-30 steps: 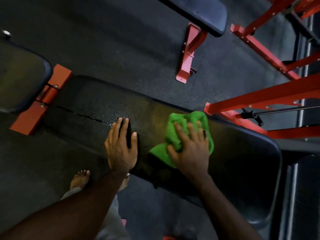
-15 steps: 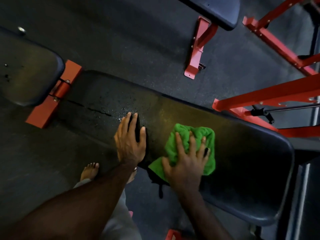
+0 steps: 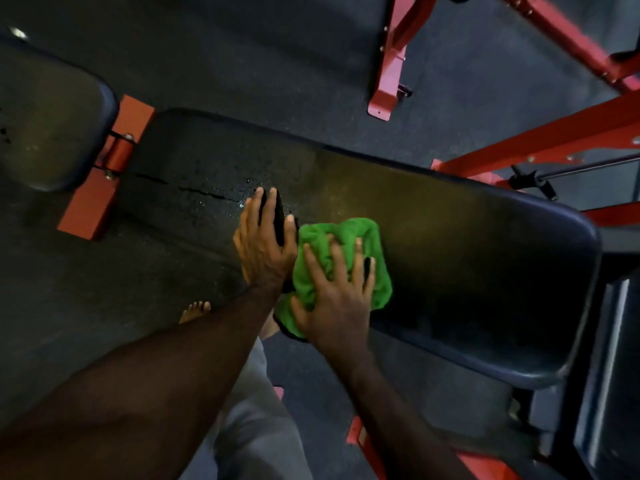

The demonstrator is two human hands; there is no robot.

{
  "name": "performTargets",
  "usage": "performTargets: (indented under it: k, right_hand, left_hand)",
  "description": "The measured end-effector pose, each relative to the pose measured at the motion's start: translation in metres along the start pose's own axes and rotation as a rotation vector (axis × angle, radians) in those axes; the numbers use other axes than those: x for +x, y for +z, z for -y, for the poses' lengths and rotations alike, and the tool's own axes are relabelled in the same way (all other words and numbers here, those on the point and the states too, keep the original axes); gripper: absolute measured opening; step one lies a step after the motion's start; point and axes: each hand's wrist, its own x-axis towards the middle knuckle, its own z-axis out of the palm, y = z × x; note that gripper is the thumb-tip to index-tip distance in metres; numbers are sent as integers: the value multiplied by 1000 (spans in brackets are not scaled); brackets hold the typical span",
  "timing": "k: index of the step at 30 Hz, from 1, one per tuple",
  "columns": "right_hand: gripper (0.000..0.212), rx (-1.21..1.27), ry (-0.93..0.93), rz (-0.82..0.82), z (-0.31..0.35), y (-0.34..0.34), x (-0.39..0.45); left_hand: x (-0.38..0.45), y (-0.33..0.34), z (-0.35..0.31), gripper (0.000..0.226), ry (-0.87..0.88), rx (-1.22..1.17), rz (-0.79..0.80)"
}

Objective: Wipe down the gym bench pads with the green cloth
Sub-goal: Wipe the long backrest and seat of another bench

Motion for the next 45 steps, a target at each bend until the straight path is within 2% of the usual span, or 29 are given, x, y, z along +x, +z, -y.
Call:
performTargets:
  k: [2,3,7,10,12,14,16,17,22,25,28,30,31,32,35,38,39,41,45]
  right_hand:
    - [90,-19,-104,30,-15,-6,-1]
    - [90,-14,-81,12,-28,-11,-6]
    - [92,66,228,-189,-57,-26,-52]
    - [102,33,341,-159,-29,-15,-47]
    - [107,20,277,-83,-5,-5,-28]
    - [107,15,70,0,11,5,-14]
    - [110,-39,-77,51,3,5,-5]
    - [112,-55,-85,62,-6,1,-8]
    - [116,17,280,-135,-43,-22,-60]
    - [120,-21,370,-73,-6,-9,-40]
    - [112,-20,67,19,18,1,-5]
    - [111,-71,-129,56,0,-2,12]
    - [112,-92,-153,61,-13,-8,18]
    - [112,-92,-108,53,-23,-13,16]
    - [110,10,205,-97,-29,-22,-3]
    - [104,42,330,-180,-4,-8,2]
    - [100,27,340,-164,5,-3,7]
    - [97,11,295,-136,16,4,19]
    - [93,-14,149,-109,29,14,42]
  left_hand:
    - [0,0,0,55,12,5,-15]
    - [0,0,0,55,10,3,-24]
    - [-2,0,0,55,1,0,-14]
    - [-1,-1,-1,55,7,10,-15]
    - [-2,-1,-1,55,7,9,-8]
    - [0,0,1,55,16,12,-3]
    - [4,0,1,56,23,4,-4]
    - [3,-1,2,56,21,3,2]
    - [-1,1,-2,55,1,-4,20]
    - [-1,-1,-1,55,-5,23,0]
    - [-1,-1,0,55,13,14,22]
    - [2,-2,2,55,22,12,24]
    - [3,-2,1,55,7,2,30]
    - [2,-3,0,55,-9,-1,37]
    - [1,-13,-4,57,10,-113,82]
    - [10,-38,26,59,88,-209,21]
    - [13,-48,46,58,70,-186,-31]
    - [23,-64,84,58,-93,-150,-123]
    - [67,-74,131,64,-642,-160,-218]
